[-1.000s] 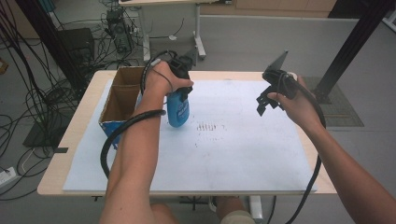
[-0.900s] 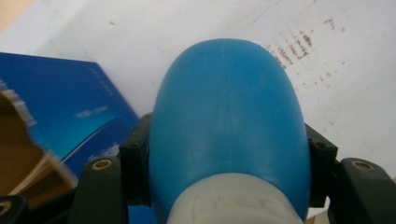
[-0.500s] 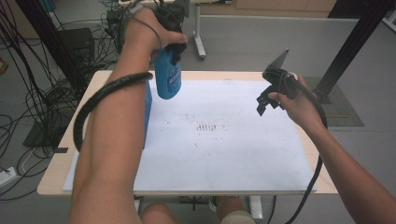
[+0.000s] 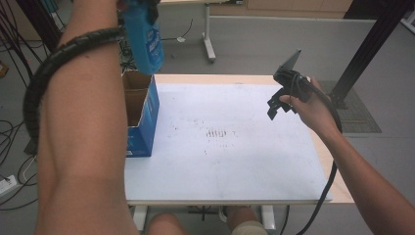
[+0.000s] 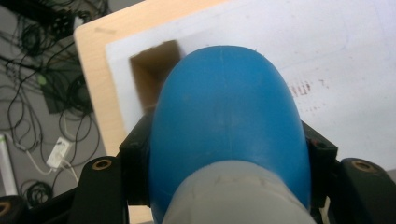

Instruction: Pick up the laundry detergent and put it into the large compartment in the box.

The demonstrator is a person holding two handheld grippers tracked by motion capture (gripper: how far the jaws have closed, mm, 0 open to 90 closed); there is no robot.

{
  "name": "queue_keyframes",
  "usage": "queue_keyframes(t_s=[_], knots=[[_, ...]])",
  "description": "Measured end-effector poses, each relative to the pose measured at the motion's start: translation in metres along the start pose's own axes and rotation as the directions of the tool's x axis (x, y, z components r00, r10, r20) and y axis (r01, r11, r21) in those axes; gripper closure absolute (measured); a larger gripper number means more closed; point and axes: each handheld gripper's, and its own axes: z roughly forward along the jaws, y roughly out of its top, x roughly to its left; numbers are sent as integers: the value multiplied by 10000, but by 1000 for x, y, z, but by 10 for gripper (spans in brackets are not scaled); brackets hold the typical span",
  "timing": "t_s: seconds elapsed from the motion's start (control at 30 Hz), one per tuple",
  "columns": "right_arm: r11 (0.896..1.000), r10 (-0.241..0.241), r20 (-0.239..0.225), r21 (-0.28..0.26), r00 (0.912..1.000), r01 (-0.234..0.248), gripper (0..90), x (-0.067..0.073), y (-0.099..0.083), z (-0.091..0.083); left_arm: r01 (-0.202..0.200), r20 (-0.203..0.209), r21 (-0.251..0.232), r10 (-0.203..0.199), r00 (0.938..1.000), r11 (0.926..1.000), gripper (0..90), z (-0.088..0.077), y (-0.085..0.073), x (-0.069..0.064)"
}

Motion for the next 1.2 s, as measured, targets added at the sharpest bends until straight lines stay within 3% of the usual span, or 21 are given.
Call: queue_keyframes(t_s=[0.2,0.5,0.77,1.2], knots=[[10000,-9,16,-22,10000,9,120,1,-1,-3,988,-304,-142,-992,9946,9950,380,-12,-18,24],[10000,-55,65,-71,10000,56,120,5,-2,-5,2319,-374,-58,-2319,9720,9727,380,-6,-36,53],[10000,-70,67,10,10000,69,120,5,-1,-2,2677,-325,206,-2669,9632,9633,380,18,-38,64],[10000,31,52,73,10000,-31,119,-1,-3,1,2721,-158,517,-2716,9623,9609,379,56,-37,71]])
